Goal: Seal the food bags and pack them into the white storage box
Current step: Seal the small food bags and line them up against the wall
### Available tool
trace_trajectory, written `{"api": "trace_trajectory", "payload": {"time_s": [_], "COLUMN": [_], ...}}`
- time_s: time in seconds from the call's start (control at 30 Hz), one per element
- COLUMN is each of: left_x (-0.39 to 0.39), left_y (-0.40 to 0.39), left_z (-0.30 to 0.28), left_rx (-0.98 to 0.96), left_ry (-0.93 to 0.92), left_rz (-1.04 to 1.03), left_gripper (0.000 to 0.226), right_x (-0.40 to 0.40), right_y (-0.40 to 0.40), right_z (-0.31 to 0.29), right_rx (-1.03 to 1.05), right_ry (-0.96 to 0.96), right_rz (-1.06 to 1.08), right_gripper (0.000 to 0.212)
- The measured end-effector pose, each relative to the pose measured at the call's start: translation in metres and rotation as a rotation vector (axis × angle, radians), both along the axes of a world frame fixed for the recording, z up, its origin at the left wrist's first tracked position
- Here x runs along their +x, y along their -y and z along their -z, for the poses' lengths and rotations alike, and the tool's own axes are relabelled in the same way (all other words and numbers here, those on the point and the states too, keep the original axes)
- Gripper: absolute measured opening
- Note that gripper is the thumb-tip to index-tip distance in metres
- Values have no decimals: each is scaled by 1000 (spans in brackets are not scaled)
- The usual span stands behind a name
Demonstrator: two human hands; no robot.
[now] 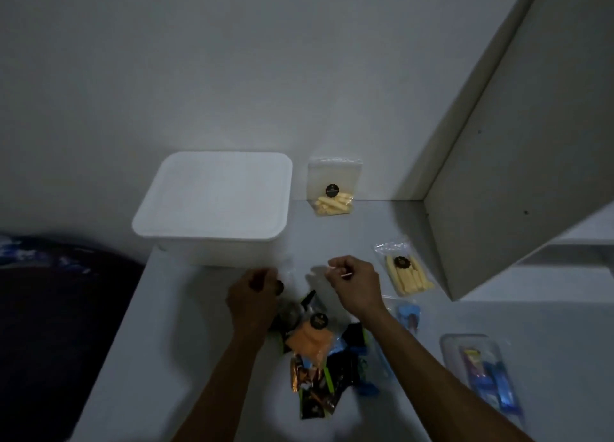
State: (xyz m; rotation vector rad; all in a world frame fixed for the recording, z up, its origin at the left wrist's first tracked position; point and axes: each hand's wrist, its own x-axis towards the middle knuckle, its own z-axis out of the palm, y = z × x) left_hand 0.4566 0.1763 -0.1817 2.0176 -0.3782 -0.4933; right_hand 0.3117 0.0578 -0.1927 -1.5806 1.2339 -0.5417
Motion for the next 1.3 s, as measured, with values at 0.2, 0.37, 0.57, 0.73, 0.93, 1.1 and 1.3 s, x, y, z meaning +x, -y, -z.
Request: {"api": "trace_trajectory", "payload": {"time_s": [0.2,0.37,0.57,0.73,0.93,1.1,1.3], "left_x": [31,51,60,56,50,37,21], "left_y": [-32,-12,0,-7,-34,-59,-62], "left_z": [43,70,79,68,40,-5,-65], "left_rx": [213,148,122,57,-65,-124,-296], "left_ry": [-79,-213,-127,-104,-78,-90,-93], "left_rz": [-108,-26,-56,-60,19,32,90], "left_gripper": [35,49,27,10,15,18,11], "right_x": [43,78,93,90,77,59,31], "right_y": [-29,-13,1,3,-3,-26,-38], "right_z": [24,61,94,96,58,-1,-77], "right_rx": [103,158,339,370,182,125,47], "right_ry": [-91,-169,-39,-14,43,155,247], "right_rz": [-123,-164,-95,-129,-258,-305,-284], "right_gripper": [33,64,65,52,23,17,15]}}
